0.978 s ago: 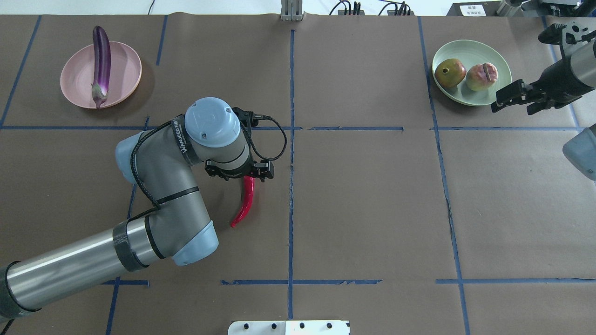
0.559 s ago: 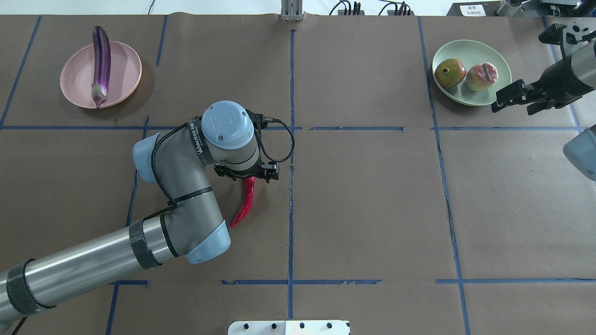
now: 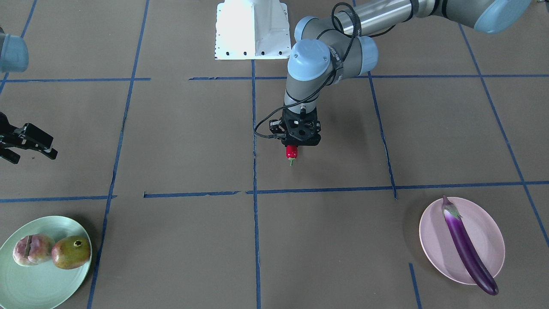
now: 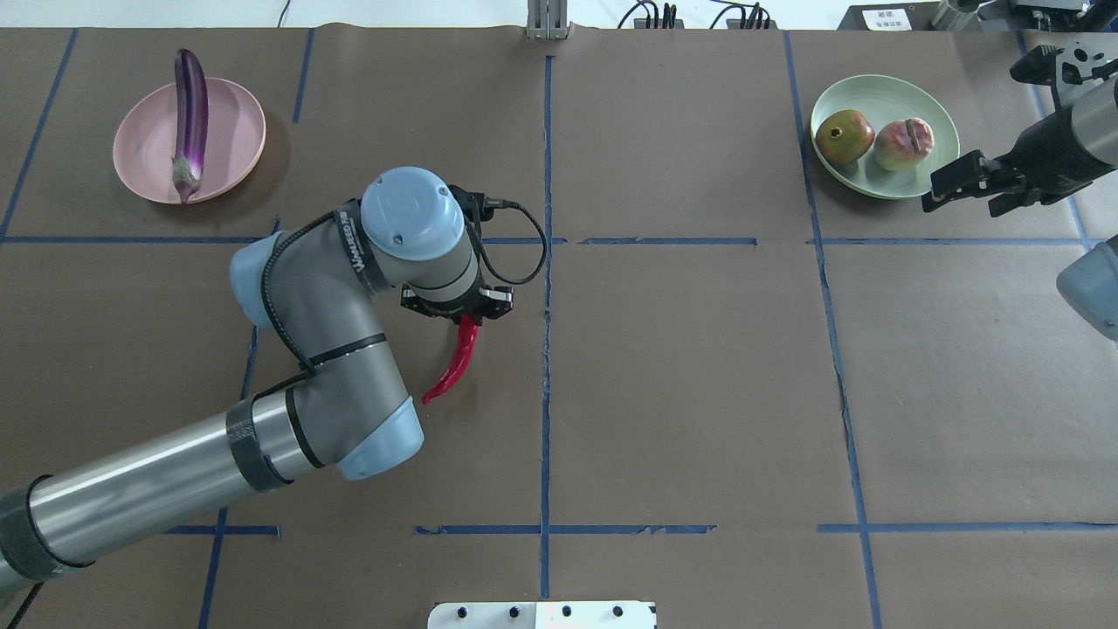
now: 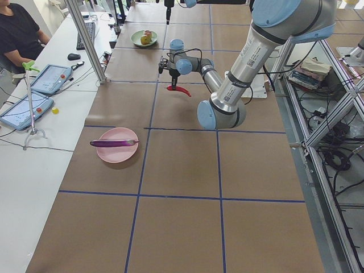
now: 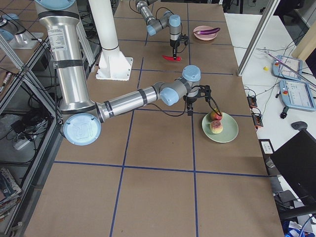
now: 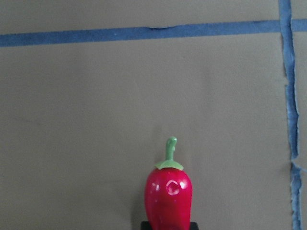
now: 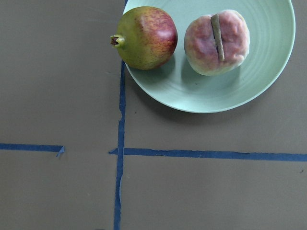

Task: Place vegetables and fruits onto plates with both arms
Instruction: 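Carry the chili pepper with the left gripper onto the pink plate and release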

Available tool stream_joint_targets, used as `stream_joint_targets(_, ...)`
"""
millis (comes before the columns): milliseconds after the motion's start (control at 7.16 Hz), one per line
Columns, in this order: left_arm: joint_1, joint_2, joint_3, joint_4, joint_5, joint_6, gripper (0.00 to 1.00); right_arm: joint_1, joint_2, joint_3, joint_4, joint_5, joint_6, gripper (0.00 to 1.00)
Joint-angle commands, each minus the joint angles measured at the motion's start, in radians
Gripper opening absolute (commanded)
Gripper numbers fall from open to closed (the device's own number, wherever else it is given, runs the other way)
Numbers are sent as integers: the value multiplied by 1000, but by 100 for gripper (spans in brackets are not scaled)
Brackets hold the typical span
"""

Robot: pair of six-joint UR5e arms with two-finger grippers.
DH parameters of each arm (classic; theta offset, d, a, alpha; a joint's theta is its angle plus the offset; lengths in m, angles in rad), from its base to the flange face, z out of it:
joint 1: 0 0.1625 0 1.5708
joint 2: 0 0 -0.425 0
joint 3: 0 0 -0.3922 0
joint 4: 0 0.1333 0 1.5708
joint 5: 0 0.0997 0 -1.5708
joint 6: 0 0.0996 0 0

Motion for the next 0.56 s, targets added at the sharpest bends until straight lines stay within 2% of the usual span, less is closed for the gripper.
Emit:
stream_joint_targets(0,-199,75,-37,-13,-4,31,0,2,-1,0,0,0,0,100)
stream_joint_targets(140,-306,109,-16,-10,-5,165,0,2,-10,0,2,0,0,100)
stream_joint_targets(279,-429,111,138,-30,-27,197,0,2,-19,0,9,0,0,100)
stream_joint_targets(419,-500,110,318,-188,-80,200,3,2,-21,8,11,0,0,100)
